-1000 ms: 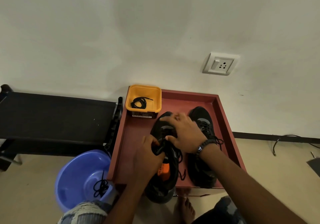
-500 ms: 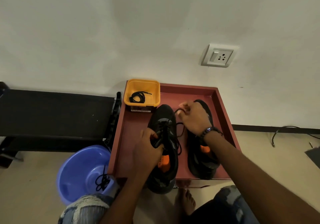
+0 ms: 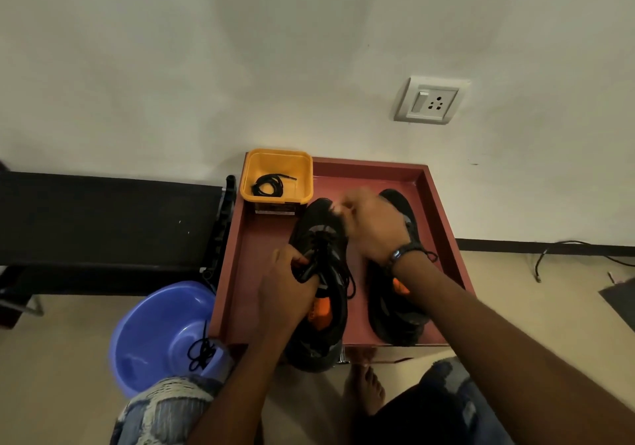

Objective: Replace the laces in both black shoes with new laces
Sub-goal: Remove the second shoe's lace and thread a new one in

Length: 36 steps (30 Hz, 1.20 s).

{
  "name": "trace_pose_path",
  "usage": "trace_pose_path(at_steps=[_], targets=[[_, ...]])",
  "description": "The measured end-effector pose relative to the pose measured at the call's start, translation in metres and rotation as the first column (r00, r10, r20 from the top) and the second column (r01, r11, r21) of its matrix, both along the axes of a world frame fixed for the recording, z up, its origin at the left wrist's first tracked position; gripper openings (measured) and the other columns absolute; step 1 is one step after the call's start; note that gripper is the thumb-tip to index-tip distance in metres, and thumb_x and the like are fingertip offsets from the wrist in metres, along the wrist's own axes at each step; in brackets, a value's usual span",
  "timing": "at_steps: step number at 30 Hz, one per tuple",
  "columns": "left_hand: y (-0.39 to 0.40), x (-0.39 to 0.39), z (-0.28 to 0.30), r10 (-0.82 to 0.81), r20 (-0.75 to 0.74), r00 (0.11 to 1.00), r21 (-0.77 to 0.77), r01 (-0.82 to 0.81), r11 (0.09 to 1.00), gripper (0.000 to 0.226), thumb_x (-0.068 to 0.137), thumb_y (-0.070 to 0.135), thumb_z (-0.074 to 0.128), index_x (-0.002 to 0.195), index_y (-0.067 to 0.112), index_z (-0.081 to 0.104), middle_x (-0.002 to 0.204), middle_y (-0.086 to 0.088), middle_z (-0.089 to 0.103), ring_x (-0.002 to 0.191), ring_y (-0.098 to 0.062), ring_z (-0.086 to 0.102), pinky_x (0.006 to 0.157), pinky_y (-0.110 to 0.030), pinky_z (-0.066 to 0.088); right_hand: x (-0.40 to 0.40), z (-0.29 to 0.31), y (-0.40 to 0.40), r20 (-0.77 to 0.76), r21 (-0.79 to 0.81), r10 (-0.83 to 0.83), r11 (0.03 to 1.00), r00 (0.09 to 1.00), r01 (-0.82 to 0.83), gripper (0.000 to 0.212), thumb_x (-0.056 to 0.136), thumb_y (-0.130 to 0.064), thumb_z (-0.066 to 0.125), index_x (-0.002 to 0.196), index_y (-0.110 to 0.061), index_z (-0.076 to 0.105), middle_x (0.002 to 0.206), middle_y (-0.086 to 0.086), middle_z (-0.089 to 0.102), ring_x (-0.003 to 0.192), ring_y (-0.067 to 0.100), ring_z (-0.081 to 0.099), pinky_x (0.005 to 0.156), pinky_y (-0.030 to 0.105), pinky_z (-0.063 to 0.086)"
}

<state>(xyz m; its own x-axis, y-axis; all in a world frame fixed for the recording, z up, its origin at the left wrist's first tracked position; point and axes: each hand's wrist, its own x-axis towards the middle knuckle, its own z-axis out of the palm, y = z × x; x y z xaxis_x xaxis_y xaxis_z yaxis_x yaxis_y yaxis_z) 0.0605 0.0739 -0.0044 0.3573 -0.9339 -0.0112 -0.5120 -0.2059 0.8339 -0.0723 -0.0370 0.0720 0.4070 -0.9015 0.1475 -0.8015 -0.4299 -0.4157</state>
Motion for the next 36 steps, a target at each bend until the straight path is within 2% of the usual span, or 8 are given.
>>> trace_pose_path(at_steps=[4, 10, 16, 20, 22, 26, 31, 36], targets=[[0.002, 0.001, 0.002, -0.005, 0.021, 1.0, 0.0, 0.005, 1.0, 0.026, 0.079, 0.018, 0.077, 0.094, 0.022, 0.056, 0.096, 0.009, 0.055, 0.08, 0.001, 0.053, 0.061, -0.01, 0.037, -0.02, -0.011, -0.007, 0.194, 0.134, -0.316, 0.946, 0.929, 0.294, 0.009, 0.094, -0.021, 0.062, 0.088, -0.027, 0.066, 0.089, -0.014, 0.059, 0.081, 0.005, 0.06, 0.07, 0.022, 0.044], [0.002, -0.001, 0.005, -0.005, 0.01, 1.0, 0.001, 0.005, 1.0, 0.029, 0.079, 0.017, 0.077, 0.095, 0.025, 0.054, 0.096, 0.007, 0.054, 0.077, -0.002, 0.052, 0.06, -0.014, 0.035, -0.006, -0.03, 0.02, -0.169, 0.107, 0.31, 0.95, 0.936, -0.295, 0.033, 0.096, -0.028, 0.055, 0.127, -0.038, 0.061, 0.136, -0.008, 0.051, 0.12, 0.016, 0.052, 0.095, 0.039, 0.046], [0.0, 0.0, 0.0, -0.008, -0.01, 1.0, 0.027, 0.009, 1.0, 0.029, 0.078, 0.021, 0.078, 0.092, 0.025, 0.052, 0.093, 0.009, 0.052, 0.077, -0.004, 0.052, 0.061, -0.019, 0.038, 0.016, -0.01, 0.016, -0.47, 0.03, 0.37, 0.914, 0.802, -0.405, 0.017, 0.098, -0.028, 0.051, 0.112, -0.027, 0.059, 0.116, -0.007, 0.056, 0.109, 0.015, 0.055, 0.092, 0.033, 0.04], [0.001, 0.0, 0.0, 0.005, -0.005, 1.0, 0.022, -0.005, 1.0, 0.027, 0.077, 0.016, 0.075, 0.089, 0.022, 0.052, 0.089, 0.009, 0.054, 0.077, -0.004, 0.053, 0.06, -0.018, 0.038, 0.01, 0.014, -0.002, -0.032, -0.097, -0.089, 0.992, 0.996, 0.086, 0.02, 0.095, -0.008, 0.048, 0.108, -0.021, 0.055, 0.112, -0.003, 0.055, 0.092, 0.017, 0.057, 0.078, 0.029, 0.043], [0.003, 0.0, 0.001, 0.008, 0.01, 1.0, 0.005, -0.008, 1.0, 0.026, 0.077, 0.016, 0.074, 0.089, 0.022, 0.052, 0.087, 0.009, 0.054, 0.075, -0.004, 0.052, 0.06, -0.019, 0.04, -0.004, 0.021, -0.022, 0.22, 0.022, -0.336, 0.94, 0.916, 0.34, 0.013, 0.098, -0.013, 0.049, 0.108, -0.019, 0.052, 0.116, 0.003, 0.057, 0.094, 0.021, 0.059, 0.072, 0.03, 0.045], [0.003, 0.001, 0.001, -0.002, -0.006, 1.0, -0.007, 0.002, 1.0, 0.027, 0.077, 0.015, 0.075, 0.094, 0.024, 0.055, 0.094, 0.008, 0.055, 0.08, -0.005, 0.054, 0.064, -0.02, 0.044, -0.015, 0.019, -0.01, 0.0, 0.126, -0.201, 0.972, 0.98, 0.199, 0.052, 0.094, -0.027, 0.063, 0.14, -0.016, 0.039, 0.141, 0.01, 0.041, 0.119, 0.025, 0.051, 0.097, 0.039, 0.045], [-0.003, -0.003, 0.004, -0.021, -0.02, 1.0, -0.041, 0.02, 0.999, 0.035, 0.078, 0.018, 0.077, 0.106, 0.023, 0.057, 0.102, 0.007, 0.054, 0.088, -0.009, 0.056, 0.075, -0.031, 0.053, -0.01, -0.013, 0.021, -0.066, 0.342, 0.107, 0.936, 0.992, -0.078, 0.015, 0.093, -0.031, 0.063, 0.106, -0.025, 0.067, 0.098, -0.007, 0.063, 0.091, 0.011, 0.06, 0.087, 0.039, 0.055], [-0.002, 0.004, 0.002, -0.033, 0.02, 0.999, -0.043, 0.034, 0.998, 0.035, 0.084, 0.025, 0.075, 0.114, 0.022, 0.057, 0.106, 0.01, 0.051, 0.088, -0.004, 0.052, 0.067, -0.01, 0.039, 0.001, -0.017, 0.026, -0.056, 0.344, 0.112, 0.935, 0.992, -0.086, 0.012, 0.092, -0.027, 0.067, 0.097, -0.018, 0.071, 0.094, -0.002, 0.068, 0.09, 0.014, 0.063, 0.085, 0.037, 0.055]])
